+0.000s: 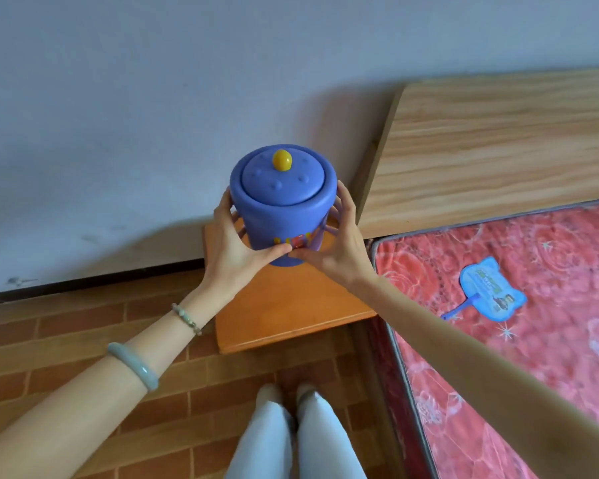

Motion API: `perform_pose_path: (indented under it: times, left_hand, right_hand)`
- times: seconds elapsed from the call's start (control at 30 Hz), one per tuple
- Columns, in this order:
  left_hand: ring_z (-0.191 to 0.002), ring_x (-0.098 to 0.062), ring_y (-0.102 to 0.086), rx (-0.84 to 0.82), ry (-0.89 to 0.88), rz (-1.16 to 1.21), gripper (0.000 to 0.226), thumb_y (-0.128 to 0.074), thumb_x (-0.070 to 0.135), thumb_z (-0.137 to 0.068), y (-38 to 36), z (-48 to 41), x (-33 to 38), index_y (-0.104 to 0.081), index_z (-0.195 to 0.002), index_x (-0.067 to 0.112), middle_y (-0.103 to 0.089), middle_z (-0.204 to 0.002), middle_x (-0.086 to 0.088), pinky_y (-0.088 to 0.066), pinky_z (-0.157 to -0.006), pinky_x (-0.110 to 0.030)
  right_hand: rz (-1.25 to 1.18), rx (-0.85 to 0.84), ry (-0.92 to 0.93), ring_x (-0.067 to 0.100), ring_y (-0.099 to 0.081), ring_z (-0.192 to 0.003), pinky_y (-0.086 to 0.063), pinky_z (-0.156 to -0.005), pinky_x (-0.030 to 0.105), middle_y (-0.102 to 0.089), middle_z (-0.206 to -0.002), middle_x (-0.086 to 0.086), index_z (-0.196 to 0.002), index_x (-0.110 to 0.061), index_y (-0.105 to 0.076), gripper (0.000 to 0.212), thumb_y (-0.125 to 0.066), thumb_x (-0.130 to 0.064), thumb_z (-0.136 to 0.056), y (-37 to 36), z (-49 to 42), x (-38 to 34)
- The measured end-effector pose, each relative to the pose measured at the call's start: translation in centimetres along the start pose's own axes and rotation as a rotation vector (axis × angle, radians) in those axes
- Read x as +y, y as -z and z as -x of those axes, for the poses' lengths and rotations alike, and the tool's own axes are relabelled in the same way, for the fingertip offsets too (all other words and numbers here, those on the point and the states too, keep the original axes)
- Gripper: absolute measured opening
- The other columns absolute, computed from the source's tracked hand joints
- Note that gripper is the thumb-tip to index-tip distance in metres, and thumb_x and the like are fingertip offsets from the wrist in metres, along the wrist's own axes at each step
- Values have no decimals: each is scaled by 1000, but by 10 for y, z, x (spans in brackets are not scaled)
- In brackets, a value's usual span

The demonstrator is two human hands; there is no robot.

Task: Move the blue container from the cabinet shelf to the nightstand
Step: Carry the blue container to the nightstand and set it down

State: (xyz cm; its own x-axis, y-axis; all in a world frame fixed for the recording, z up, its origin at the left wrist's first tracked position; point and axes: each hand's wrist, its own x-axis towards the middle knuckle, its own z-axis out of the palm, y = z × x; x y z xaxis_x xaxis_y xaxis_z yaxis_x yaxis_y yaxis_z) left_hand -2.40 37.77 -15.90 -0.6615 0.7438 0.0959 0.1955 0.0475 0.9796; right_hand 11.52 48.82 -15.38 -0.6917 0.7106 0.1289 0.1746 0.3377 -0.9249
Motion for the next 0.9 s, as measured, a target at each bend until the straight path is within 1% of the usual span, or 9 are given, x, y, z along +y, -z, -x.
perform_pose_path:
  times: [0.07, 0.17, 0.23, 0.33, 0.43, 0.53, 0.7, 0.77, 0.9]
  left_hand:
    - [-115, 3, -49, 0, -2, -25, 99, -89, 8, -52, -13, 0, -33, -32, -131, 26, -42, -117, 44, -47, -83, -14]
    - [-114, 9, -47, 30, 31, 4, 98, -88, 4, -53, -32, 4, -86, -32, -132, 14, -39, -123, 29, -45, -85, -11]
    - [-112, 10, -47, 54, 46, 11, 98, -87, 0, -53, -45, 7, -121, -31, -134, 9, -39, -125, 22, -46, -86, -12]
    - [-119, -2, -48, 35, 73, 20, 98, -88, 7, -53, -59, 6, -169, -33, -132, 23, -43, -129, 20, -49, -92, -26]
    - [-124, -10, -46, 45, 111, 22, 102, -89, 11, -52, -66, 3, -211, -31, -136, 18, -42, -136, 7, -47, -97, -36]
    - [-126, -14, -45, 43, 114, 15, 106, -90, 13, -52, -71, -2, -241, -28, -138, 13, -39, -140, -2, -46, -99, -42]
    - [-127, -19, -45, 49, 88, -2, 106, -90, 15, -53, -73, -9, -277, -27, -138, 6, -39, -141, -10, -44, -100, -46]
    - [-127, -20, -45, 46, 88, -12, 106, -90, 15, -53, -73, -9, -284, -27, -138, 6, -38, -141, -11, -44, -101, -46]
    - [-126, -24, -46, 58, 116, -45, 107, -92, 18, -52, -68, -11, -300, -28, -138, 9, -40, -140, -13, -44, -98, -53]
  right_hand:
    - [-13, -13, -13, 9, -39, -130, -44, -98, 24, -29, -146, 4, -139, -25, -12, 110, -87, -14, -59, -9, -1, 37]
    - [-29, -26, -37, 8, -35, -132, -45, -99, 28, -29, -146, 0, -141, -21, -12, 110, -86, -15, -60, -25, 1, 98]
    - [-34, -35, -65, 7, -34, -133, -44, -100, 27, -28, -146, -3, -141, -20, -12, 110, -86, -16, -61, -35, 4, 138]
    - [-41, -54, -81, 6, -33, -133, -42, -99, 19, -27, -146, -5, -140, -25, -13, 108, -86, -15, -61, -48, 5, 188]
    - [-47, -50, -91, 8, -34, -134, -43, -100, 24, -27, -147, 0, -140, -22, -14, 108, -86, -13, -61, -60, 2, 225]
    - [-63, -50, -84, 9, -34, -134, -42, -102, 29, -28, -148, 1, -140, -24, -14, 109, -86, -13, -60, -69, -3, 253]
    - [-84, -40, -66, 8, -33, -134, -40, -103, 26, -30, -146, 2, -139, -27, -12, 108, -86, -14, -60, -83, -7, 284]
    - [-100, -35, -78, 7, -33, -134, -40, -102, 24, -30, -146, 1, -139, -25, -13, 109, -86, -14, -60, -87, -7, 290]
    - [-97, -47, -72, 5, -33, -133, -38, -101, 18, -29, -145, 2, -138, -26, -12, 108, -86, -17, -59, -91, -9, 296]
